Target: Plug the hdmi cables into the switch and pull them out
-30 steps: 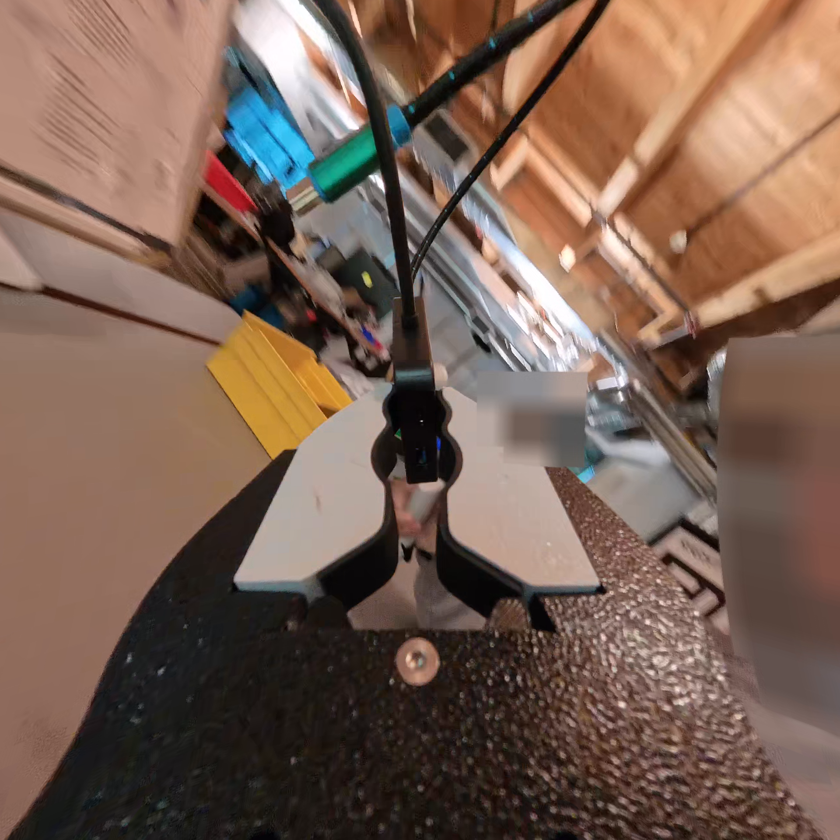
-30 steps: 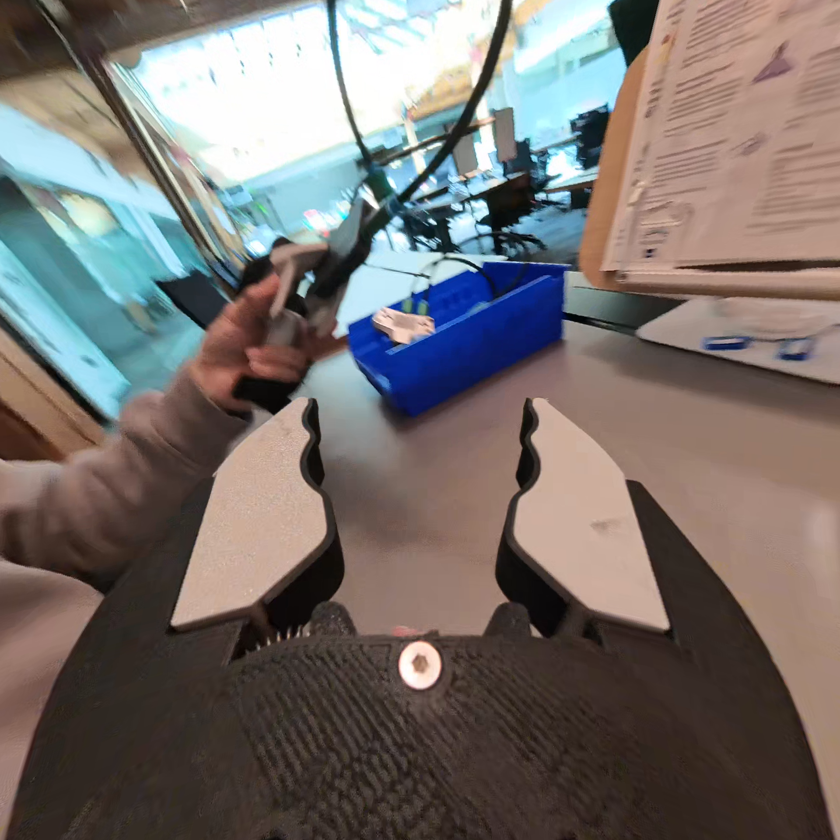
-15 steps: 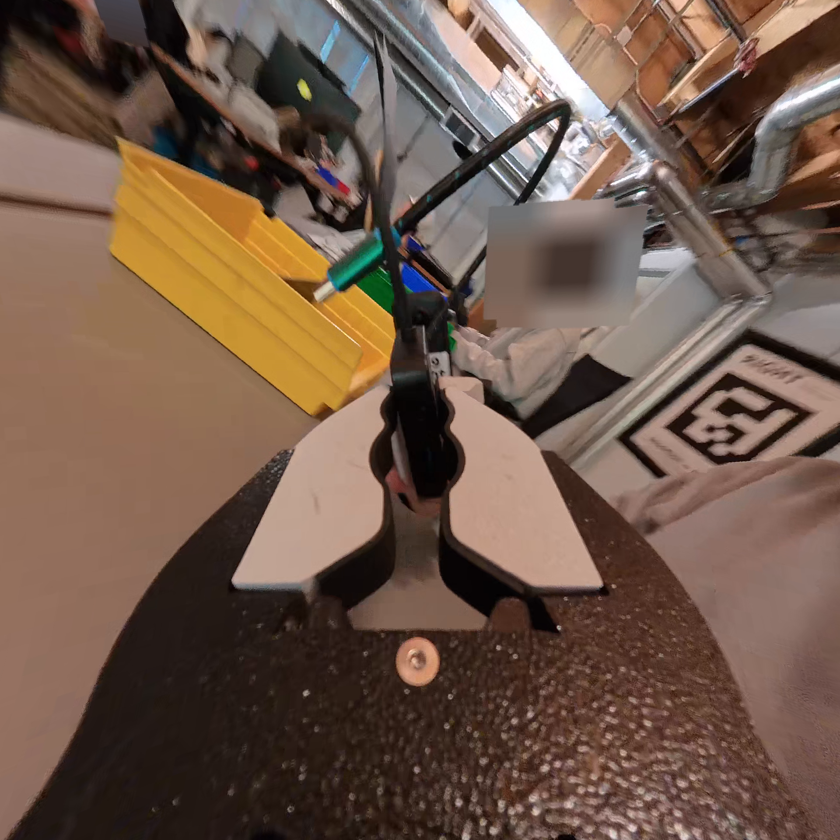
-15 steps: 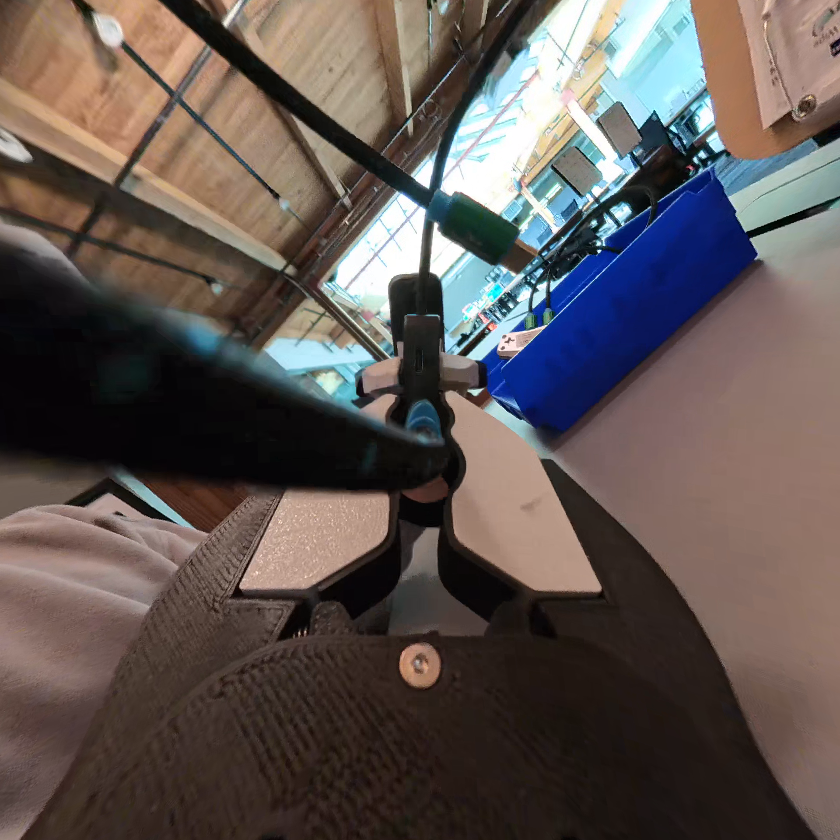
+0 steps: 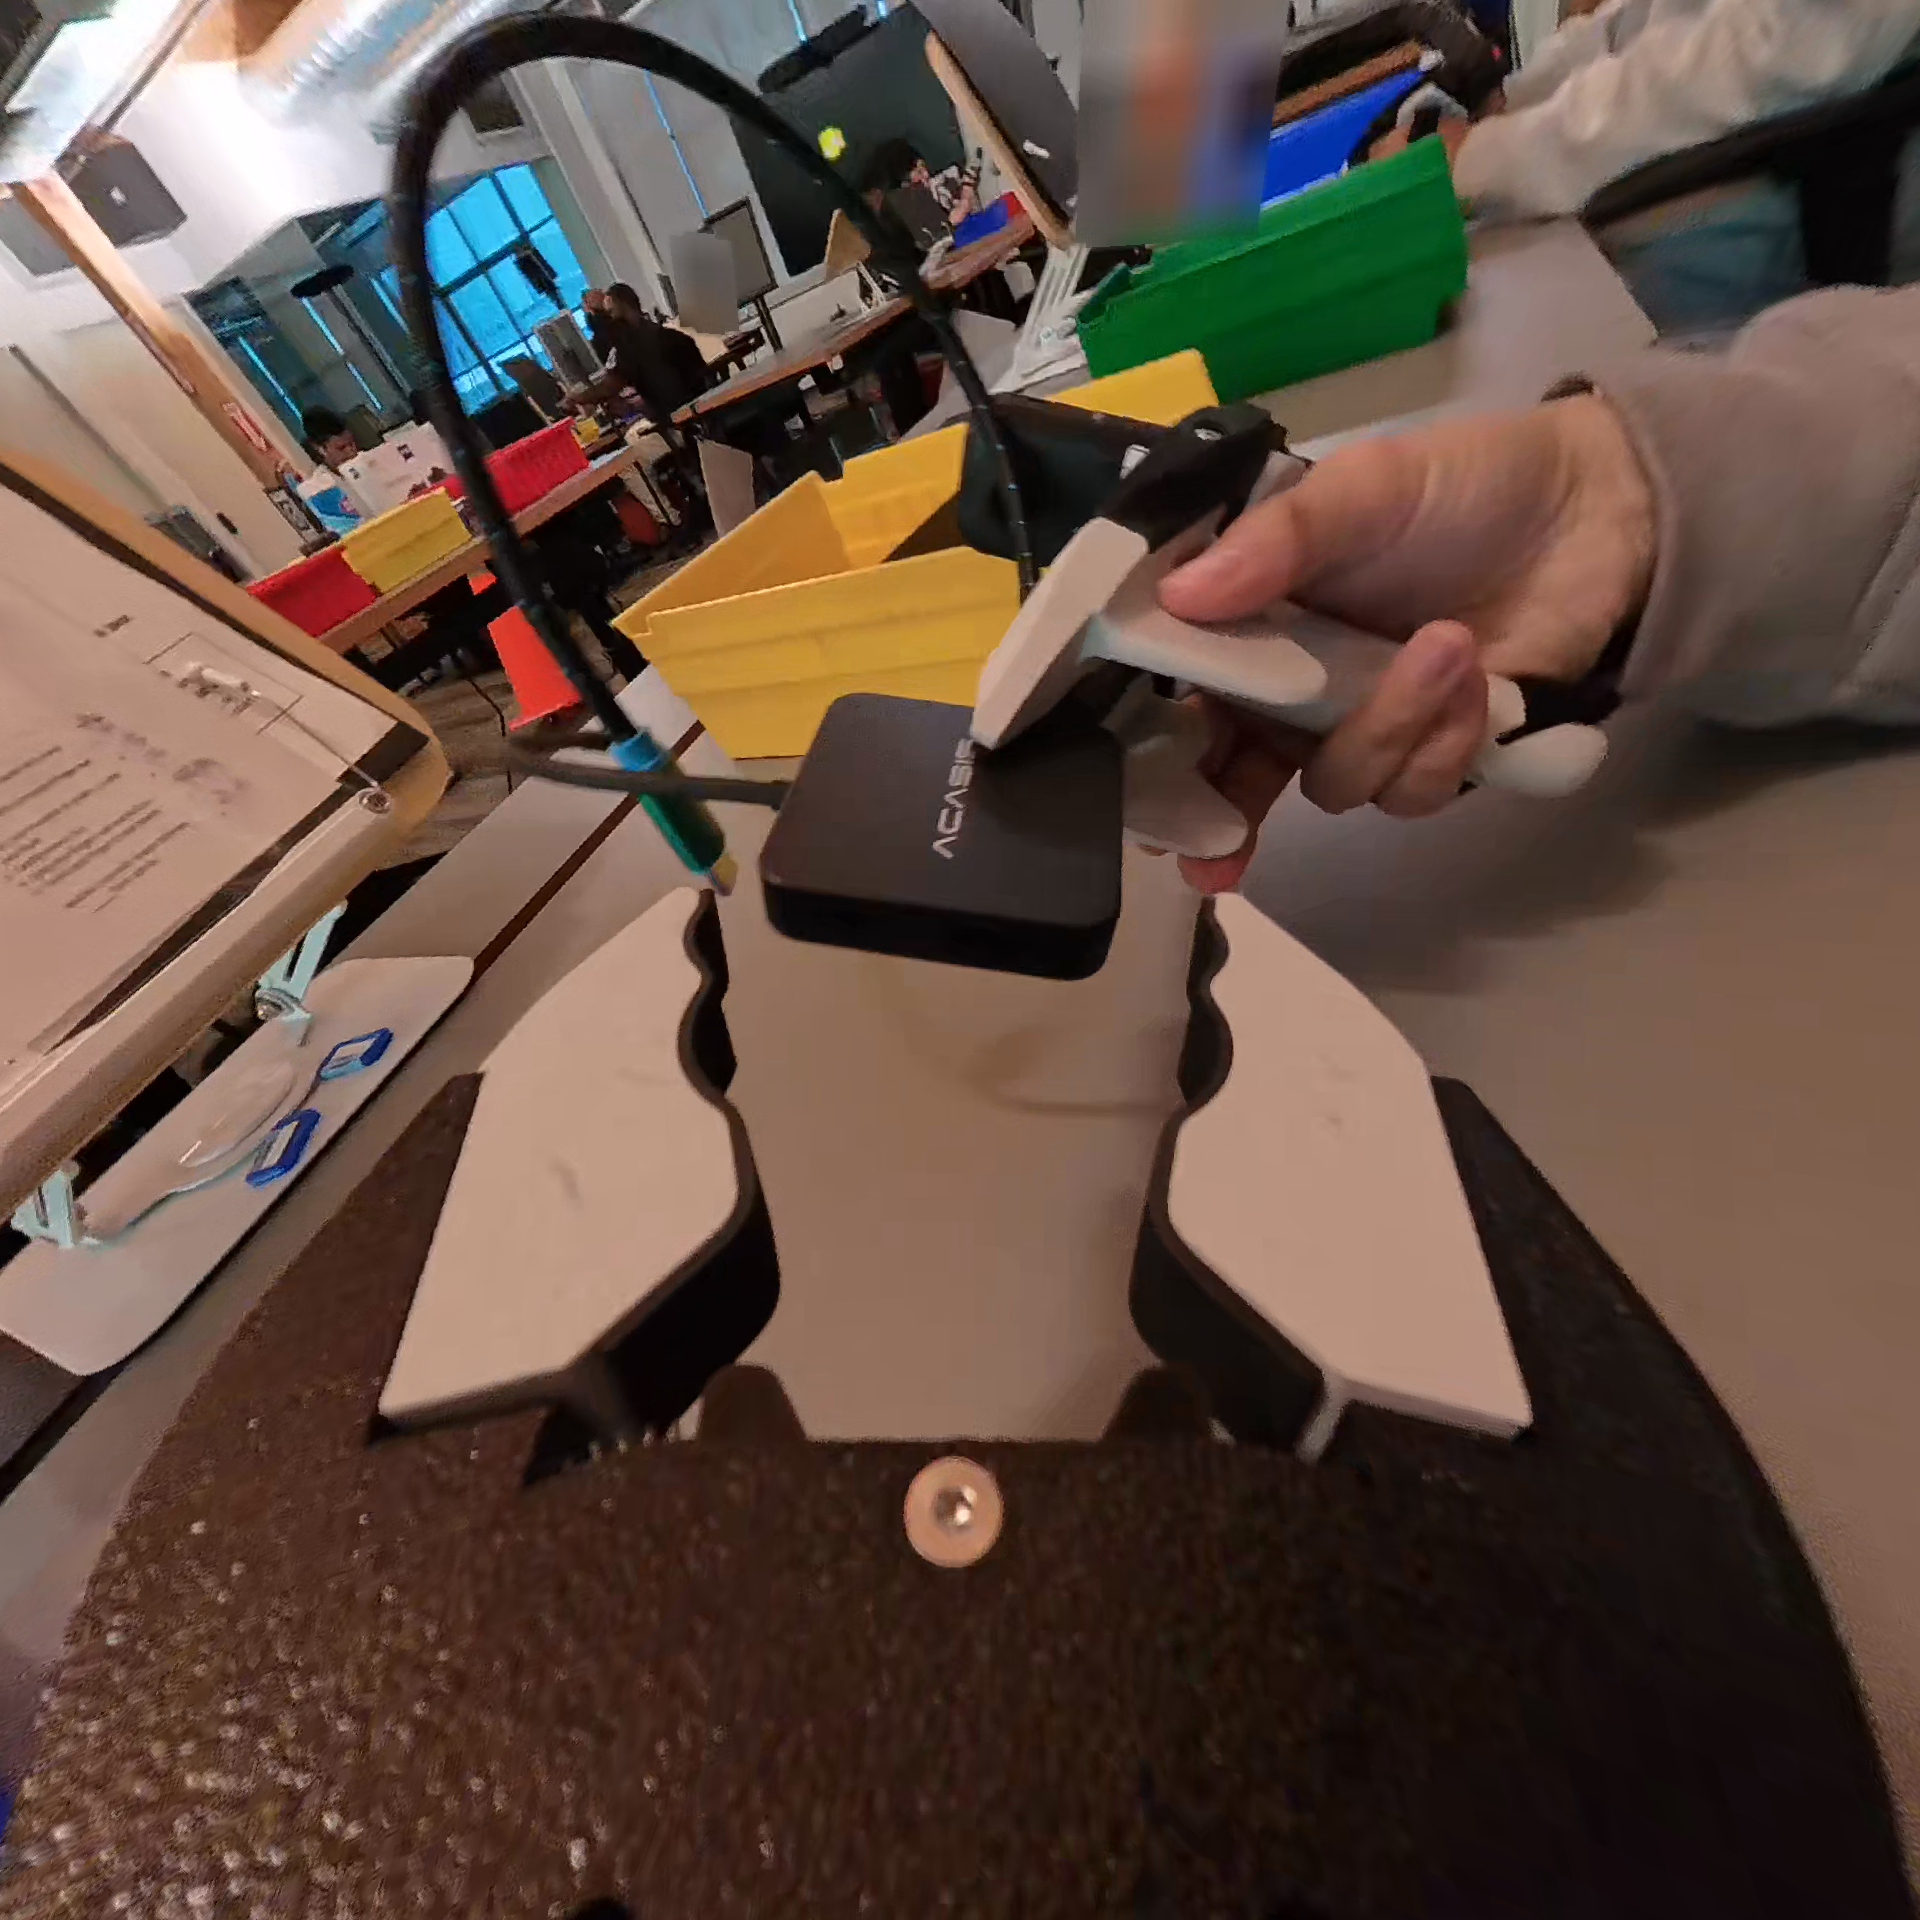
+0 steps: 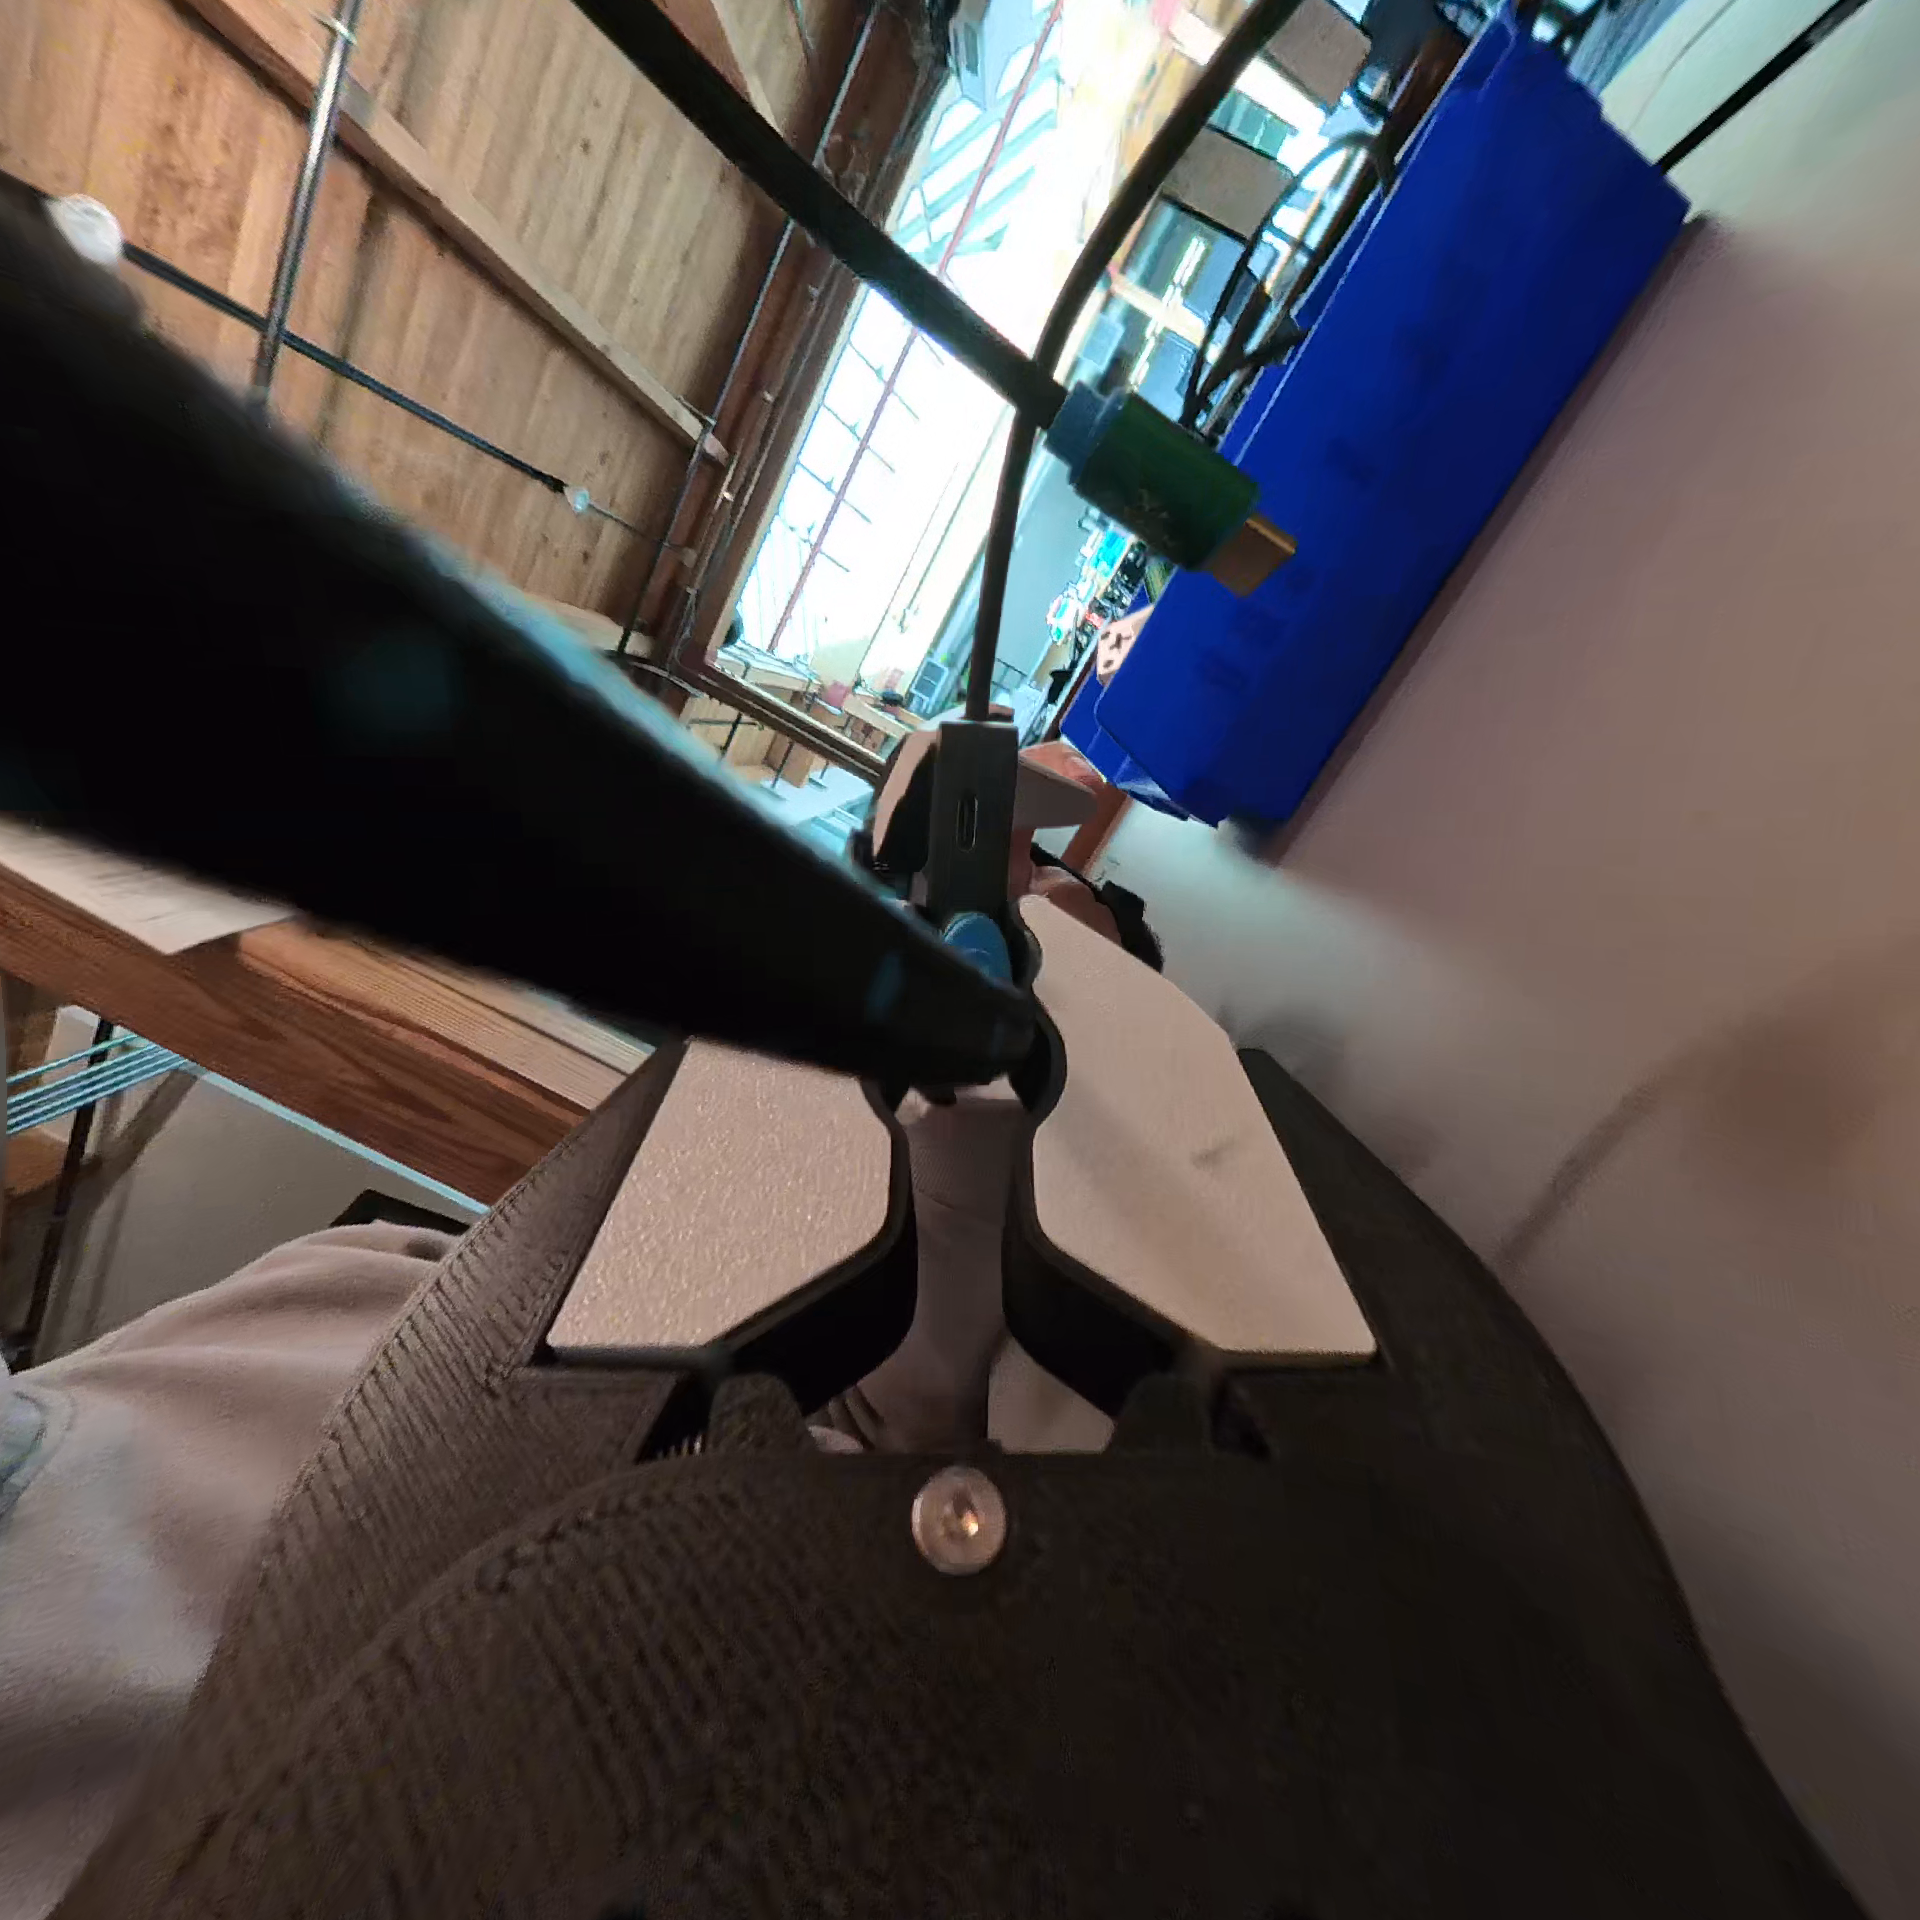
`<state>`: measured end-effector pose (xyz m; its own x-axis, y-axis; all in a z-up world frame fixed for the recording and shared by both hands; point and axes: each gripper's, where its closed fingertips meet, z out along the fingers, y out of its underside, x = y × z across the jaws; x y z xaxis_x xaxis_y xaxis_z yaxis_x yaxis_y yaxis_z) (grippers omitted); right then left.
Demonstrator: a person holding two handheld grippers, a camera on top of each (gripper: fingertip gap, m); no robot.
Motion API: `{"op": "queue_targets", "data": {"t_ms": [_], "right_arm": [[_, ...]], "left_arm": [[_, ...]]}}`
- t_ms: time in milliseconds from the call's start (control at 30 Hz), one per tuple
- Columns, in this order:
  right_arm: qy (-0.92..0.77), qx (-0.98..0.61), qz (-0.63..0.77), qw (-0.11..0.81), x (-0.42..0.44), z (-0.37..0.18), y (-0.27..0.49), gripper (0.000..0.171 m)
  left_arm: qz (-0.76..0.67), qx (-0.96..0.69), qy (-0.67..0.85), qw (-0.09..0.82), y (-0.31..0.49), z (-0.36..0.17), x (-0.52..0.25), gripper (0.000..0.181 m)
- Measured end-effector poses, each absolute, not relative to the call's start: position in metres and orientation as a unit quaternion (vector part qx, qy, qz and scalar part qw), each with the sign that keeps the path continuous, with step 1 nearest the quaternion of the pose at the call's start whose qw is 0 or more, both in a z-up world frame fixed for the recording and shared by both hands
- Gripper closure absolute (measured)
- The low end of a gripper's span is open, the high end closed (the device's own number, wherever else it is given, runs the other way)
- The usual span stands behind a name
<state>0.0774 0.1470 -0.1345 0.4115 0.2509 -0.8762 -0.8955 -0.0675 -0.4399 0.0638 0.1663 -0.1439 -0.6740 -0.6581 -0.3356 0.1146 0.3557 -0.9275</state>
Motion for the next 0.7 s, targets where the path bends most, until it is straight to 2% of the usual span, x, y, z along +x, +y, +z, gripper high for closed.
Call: {"op": "queue_targets", "data": {"t_ms": [200, 533, 700], "right_arm": [[0.283, -0.578, 0.477, 0.598, 0.064, -0.146, 0.159, 0.158], [0.253, -0.599, 0.485, 0.585, 0.049, -0.144, 0.164, 0.157], [0.233, -0.593, 0.481, 0.602, 0.052, -0.137, 0.160, 0.155]], "left_arm": [[-0.503, -0.163, 0.754, 0.389, 0.164, -0.158, 0.066, 0.104], [-0.526, -0.155, 0.747, 0.375, 0.165, -0.156, 0.059, 0.107], [-0.541, -0.197, 0.744, 0.338, 0.162, -0.152, 0.061, 0.108]]}}
